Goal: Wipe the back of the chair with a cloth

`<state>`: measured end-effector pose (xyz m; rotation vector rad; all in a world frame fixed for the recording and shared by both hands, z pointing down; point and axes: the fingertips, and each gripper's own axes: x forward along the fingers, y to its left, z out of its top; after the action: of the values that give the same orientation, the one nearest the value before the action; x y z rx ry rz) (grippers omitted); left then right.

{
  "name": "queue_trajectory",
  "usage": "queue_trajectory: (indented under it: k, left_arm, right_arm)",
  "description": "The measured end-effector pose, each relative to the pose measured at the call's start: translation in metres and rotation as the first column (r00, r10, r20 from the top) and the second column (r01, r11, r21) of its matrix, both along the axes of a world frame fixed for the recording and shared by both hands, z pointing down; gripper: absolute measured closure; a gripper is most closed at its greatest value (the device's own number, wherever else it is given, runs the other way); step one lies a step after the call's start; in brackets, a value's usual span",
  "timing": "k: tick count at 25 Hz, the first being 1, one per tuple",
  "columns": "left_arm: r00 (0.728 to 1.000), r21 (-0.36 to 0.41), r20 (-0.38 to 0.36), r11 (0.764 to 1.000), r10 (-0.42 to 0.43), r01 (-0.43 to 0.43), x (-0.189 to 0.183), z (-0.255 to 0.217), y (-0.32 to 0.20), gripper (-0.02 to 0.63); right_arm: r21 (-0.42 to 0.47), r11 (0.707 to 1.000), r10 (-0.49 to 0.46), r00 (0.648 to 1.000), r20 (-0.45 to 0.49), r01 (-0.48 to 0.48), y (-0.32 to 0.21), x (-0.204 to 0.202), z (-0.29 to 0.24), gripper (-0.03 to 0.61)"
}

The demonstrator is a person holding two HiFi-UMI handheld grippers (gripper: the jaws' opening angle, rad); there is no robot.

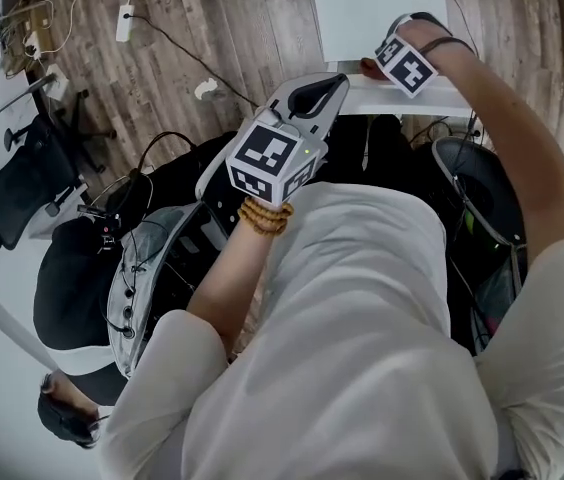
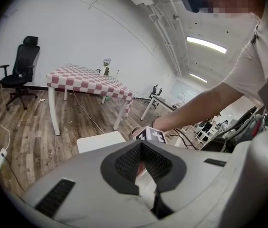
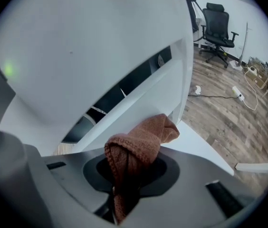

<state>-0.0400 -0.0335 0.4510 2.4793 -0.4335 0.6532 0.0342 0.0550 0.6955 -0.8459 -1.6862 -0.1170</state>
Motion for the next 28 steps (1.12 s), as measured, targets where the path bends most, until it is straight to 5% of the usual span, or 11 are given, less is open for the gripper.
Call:
queue_trajectory:
  k: [16,28]
  left_arm:
    - [0.988,-0.014,-0.017,0.988,0.154,-0.154,0.016,0.007,0.022,0.583]
    - [0.989,-0.023,-0.030,0.989,0.143,-0.144,0.026,0.000,0.008,0.583]
  right_arm:
    - [0.003,1.000,0.025,0.998,0.053,-0.025,0.023,0.000,-0.102,0.500]
    - [-0.016,0.999,-0.028,0.997,0.073,0.029,0.024,0.010,-0.167,0.500]
